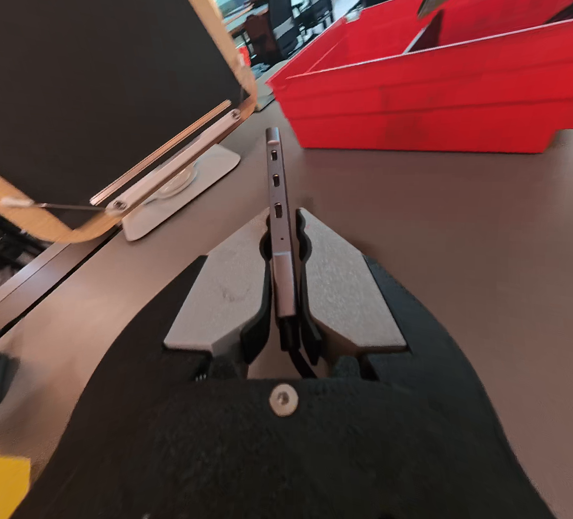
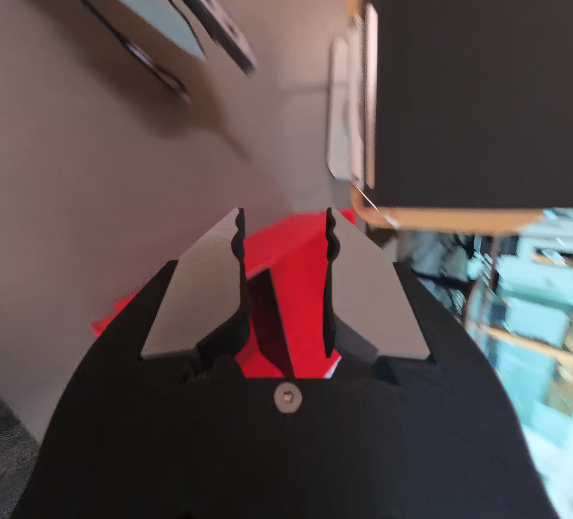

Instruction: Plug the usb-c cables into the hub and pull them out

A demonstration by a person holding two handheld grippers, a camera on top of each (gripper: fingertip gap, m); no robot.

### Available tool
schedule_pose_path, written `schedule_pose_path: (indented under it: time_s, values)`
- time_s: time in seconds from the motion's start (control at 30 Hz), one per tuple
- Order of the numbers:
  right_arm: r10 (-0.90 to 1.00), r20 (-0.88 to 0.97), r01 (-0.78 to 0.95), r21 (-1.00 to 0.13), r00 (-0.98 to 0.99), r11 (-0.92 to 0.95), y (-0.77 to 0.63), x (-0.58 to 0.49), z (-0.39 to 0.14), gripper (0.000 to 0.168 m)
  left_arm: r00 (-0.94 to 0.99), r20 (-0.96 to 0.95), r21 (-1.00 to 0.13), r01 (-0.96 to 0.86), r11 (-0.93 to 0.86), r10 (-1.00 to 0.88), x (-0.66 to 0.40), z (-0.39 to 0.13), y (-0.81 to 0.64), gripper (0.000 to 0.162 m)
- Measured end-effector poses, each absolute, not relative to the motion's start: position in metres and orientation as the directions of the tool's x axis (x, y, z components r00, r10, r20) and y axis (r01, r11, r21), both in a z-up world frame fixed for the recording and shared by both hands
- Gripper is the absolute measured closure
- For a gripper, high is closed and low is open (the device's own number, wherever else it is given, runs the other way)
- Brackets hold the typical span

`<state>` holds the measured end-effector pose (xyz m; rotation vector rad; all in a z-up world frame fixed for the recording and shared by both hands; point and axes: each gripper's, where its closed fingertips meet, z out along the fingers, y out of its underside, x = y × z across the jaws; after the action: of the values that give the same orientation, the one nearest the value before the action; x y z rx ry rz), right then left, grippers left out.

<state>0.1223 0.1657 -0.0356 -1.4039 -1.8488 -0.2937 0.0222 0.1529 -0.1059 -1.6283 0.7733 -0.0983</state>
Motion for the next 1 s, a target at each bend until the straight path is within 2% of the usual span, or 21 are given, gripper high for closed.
schedule_pose_path:
  time_s: [0.13, 0.23, 0.37, 0.4, 0.47, 0.57, 0.67, 0.87, 1.0]
  values:
    - [0.773, 0.612, 0.824, -0.341, -0.170, 0.452, 0.134, 0.076, -0.054, 0.119, 0.659, -0.408, -0.887, -0.451, 0.102, -0.632, 0.050, -0.104, 0.133, 0.153]
    - [0.789, 0.562, 0.799, -0.340, -0.251, 0.496, 0.123, 0.060, -0.074, 0.128, 0.591, -0.423, -0.879, -0.451, 0.154, -0.687, 0.065, -0.104, 0.120, 0.152]
    - [0.810, 0.481, 0.790, -0.326, -0.334, 0.519, 0.113, 0.056, -0.102, 0.150, 0.556, -0.395, -0.883, -0.449, 0.135, -0.731, 0.069, -0.110, 0.115, 0.152]
    - [0.805, 0.491, 0.787, -0.325, -0.335, 0.525, 0.115, 0.056, -0.103, 0.156, 0.548, -0.384, -0.887, -0.442, 0.132, -0.743, 0.070, -0.111, 0.114, 0.150]
    - [0.817, 0.464, 0.795, -0.321, -0.342, 0.515, 0.115, 0.060, -0.106, 0.158, 0.548, -0.327, -0.911, -0.399, 0.103, -0.770, 0.074, -0.111, 0.114, 0.142]
    - [0.819, 0.496, 0.815, -0.321, -0.289, 0.483, 0.129, 0.068, -0.097, 0.158, 0.594, -0.170, -0.955, -0.295, -0.016, -0.786, 0.069, -0.110, 0.123, 0.110]
    - [0.824, 0.530, 0.822, -0.367, -0.200, 0.435, 0.144, 0.078, -0.075, 0.161, 0.599, -0.040, -0.987, -0.149, -0.062, -0.800, 0.061, -0.093, 0.124, 0.090]
    - [0.860, 0.508, 0.765, -0.574, 0.054, 0.291, 0.174, 0.114, -0.007, 0.162, 0.641, -0.061, -0.998, -0.061, 0.029, -0.765, 0.047, -0.069, 0.122, 0.088]
    - [0.824, 0.505, 0.672, -0.706, 0.258, 0.223, 0.203, 0.149, 0.044, 0.162, 0.670, -0.051, -0.998, -0.063, 0.011, -0.740, 0.044, -0.076, 0.127, 0.088]
